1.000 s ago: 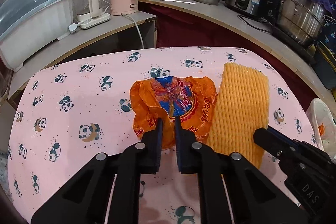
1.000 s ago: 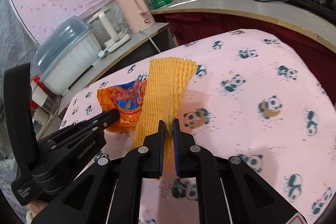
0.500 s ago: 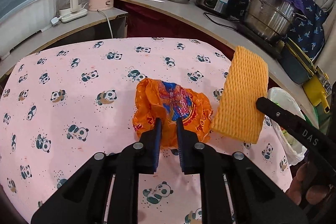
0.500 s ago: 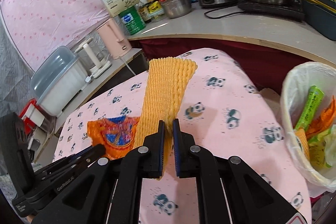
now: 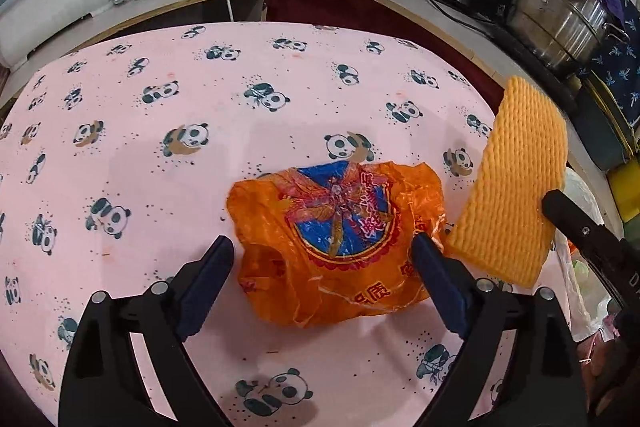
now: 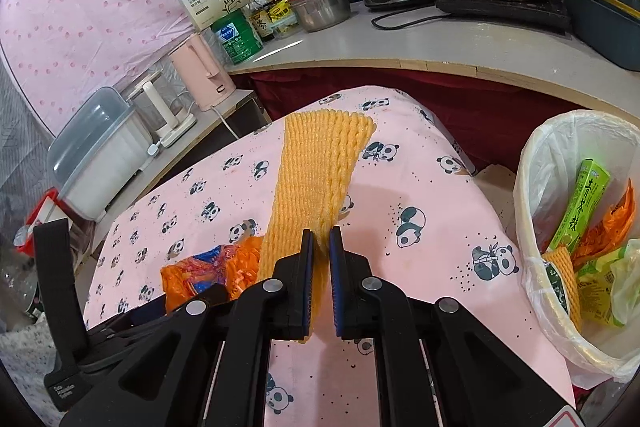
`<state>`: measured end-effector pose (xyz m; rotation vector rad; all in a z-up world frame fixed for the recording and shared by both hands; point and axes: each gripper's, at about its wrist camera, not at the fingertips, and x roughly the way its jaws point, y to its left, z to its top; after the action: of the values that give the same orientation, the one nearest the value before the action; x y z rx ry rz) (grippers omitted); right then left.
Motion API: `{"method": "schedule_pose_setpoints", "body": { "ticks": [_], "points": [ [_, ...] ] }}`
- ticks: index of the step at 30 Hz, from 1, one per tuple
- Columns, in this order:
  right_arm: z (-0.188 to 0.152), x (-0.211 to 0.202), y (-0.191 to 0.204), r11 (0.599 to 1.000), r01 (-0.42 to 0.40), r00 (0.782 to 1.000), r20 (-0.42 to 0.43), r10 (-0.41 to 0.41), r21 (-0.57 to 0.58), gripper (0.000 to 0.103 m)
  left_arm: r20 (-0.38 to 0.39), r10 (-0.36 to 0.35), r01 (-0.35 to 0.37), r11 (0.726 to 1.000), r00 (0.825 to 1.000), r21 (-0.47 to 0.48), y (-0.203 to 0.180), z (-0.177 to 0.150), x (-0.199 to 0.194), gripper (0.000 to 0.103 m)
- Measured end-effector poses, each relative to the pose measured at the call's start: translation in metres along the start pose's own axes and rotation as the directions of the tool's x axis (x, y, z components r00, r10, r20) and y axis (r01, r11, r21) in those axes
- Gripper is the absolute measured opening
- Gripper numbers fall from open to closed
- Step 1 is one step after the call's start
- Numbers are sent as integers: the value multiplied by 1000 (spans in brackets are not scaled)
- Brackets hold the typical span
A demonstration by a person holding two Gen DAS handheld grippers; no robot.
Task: Collect trash
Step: 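Carry the wrapper and foam sleeve over the trash bin with both grippers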
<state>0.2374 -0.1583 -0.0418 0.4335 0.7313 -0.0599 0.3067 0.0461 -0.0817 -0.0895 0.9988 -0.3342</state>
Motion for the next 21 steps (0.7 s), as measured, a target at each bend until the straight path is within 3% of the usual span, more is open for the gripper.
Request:
{"method": "schedule_pose_setpoints", "body": {
  "ticks": [2,5,6,11,21],
  "points": [
    [-2,5,-2,1000,0,1000,-13,0,1,8,-5,-11,11,1000,1000,10,-6,-1,4,78],
    [-5,7,-5,1000,3,1000,-20,-3,3,8,0,-31,31,999,1000,33,-14,-1,2,56],
    [-6,7,-5,1000,4,1000,-21,-4,6,8,-10,-29,29,999,1000,37,-16,-1,3,22],
    [-5,-1,-11,1000,7,1000,-8,-7,11,8,-9,-36,36,999,999,15,-20,0,0,18],
    [4,-52,-31,1000,11,997,70,-13,24,8,70,-26,20,996,997,87,-56,-1,-42,12]
  ]
}}
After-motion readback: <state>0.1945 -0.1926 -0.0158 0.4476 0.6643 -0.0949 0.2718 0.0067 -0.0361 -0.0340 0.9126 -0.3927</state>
